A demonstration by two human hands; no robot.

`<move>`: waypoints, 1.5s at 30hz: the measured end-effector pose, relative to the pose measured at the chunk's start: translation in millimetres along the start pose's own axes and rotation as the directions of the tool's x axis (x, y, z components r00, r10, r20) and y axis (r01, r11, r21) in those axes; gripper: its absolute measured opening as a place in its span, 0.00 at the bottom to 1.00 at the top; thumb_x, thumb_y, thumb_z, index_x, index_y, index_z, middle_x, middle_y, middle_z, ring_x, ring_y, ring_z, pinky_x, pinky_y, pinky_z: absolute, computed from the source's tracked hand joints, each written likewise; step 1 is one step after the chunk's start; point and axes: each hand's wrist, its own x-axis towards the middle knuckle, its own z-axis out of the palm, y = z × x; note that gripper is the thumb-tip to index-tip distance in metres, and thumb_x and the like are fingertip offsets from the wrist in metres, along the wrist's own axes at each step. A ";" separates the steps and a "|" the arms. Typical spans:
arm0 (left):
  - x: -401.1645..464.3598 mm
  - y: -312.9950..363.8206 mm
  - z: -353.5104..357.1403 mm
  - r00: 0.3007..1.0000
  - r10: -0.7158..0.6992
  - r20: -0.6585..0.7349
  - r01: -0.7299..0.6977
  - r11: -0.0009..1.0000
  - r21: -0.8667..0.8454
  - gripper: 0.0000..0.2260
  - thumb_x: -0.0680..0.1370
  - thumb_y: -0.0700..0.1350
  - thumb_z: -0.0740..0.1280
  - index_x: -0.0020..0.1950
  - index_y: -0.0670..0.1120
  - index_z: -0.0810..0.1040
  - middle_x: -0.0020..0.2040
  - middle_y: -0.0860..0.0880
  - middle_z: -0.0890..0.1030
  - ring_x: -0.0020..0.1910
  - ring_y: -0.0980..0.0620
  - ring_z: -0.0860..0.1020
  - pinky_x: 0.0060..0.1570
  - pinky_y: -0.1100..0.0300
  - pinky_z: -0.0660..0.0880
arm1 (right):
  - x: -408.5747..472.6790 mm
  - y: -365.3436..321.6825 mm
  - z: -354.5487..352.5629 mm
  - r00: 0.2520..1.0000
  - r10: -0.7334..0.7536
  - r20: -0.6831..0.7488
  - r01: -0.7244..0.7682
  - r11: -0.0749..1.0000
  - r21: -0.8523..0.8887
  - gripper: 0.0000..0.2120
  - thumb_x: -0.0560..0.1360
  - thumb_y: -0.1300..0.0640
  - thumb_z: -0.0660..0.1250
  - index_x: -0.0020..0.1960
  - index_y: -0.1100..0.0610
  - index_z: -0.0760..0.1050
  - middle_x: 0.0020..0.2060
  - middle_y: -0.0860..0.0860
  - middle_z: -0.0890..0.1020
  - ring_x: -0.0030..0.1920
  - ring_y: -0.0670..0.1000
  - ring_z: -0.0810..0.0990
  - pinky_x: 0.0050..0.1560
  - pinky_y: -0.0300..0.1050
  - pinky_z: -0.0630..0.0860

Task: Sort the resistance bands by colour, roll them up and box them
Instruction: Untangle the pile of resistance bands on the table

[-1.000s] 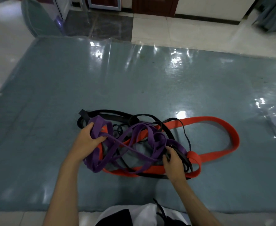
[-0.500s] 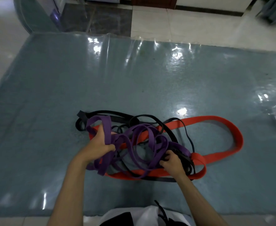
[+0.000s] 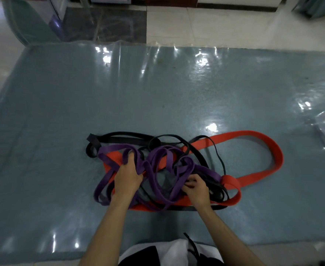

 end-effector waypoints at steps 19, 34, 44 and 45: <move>-43.9 -24.7 -159.5 0.977 0.192 -0.092 -0.213 0.882 -0.420 0.27 0.73 0.27 0.74 0.65 0.52 0.77 0.55 0.53 0.86 0.56 0.56 0.84 0.57 0.59 0.80 | -27.4 -25.8 -8.5 0.996 0.001 -0.093 0.037 0.912 0.407 0.11 0.78 0.69 0.67 0.54 0.54 0.76 0.52 0.61 0.82 0.46 0.57 0.83 0.42 0.47 0.81; -91.6 -6.3 -200.2 0.885 0.276 -0.375 -0.417 0.828 -0.375 0.43 0.74 0.29 0.75 0.81 0.54 0.59 0.64 0.53 0.81 0.58 0.61 0.81 0.47 0.67 0.80 | -47.7 -52.4 -13.8 0.947 -0.160 -0.279 0.279 0.837 0.470 0.12 0.78 0.71 0.66 0.53 0.55 0.80 0.48 0.55 0.85 0.45 0.50 0.84 0.47 0.41 0.82; -61.9 -22.4 -144.4 0.974 0.222 -0.051 -0.226 0.916 -0.332 0.44 0.76 0.30 0.71 0.79 0.62 0.51 0.59 0.55 0.81 0.56 0.53 0.83 0.53 0.48 0.82 | -34.9 -11.3 -9.5 0.993 -0.058 -0.101 0.080 0.970 0.228 0.11 0.75 0.71 0.67 0.45 0.56 0.78 0.42 0.59 0.83 0.41 0.53 0.80 0.44 0.54 0.80; -59.3 -23.5 -134.6 0.977 0.213 0.010 -0.199 0.926 -0.320 0.46 0.76 0.30 0.70 0.81 0.59 0.48 0.59 0.55 0.80 0.55 0.50 0.83 0.51 0.49 0.83 | -31.3 -6.5 -8.6 0.998 0.010 -0.063 0.005 0.971 0.239 0.10 0.77 0.71 0.66 0.44 0.57 0.77 0.41 0.59 0.82 0.40 0.54 0.80 0.41 0.52 0.80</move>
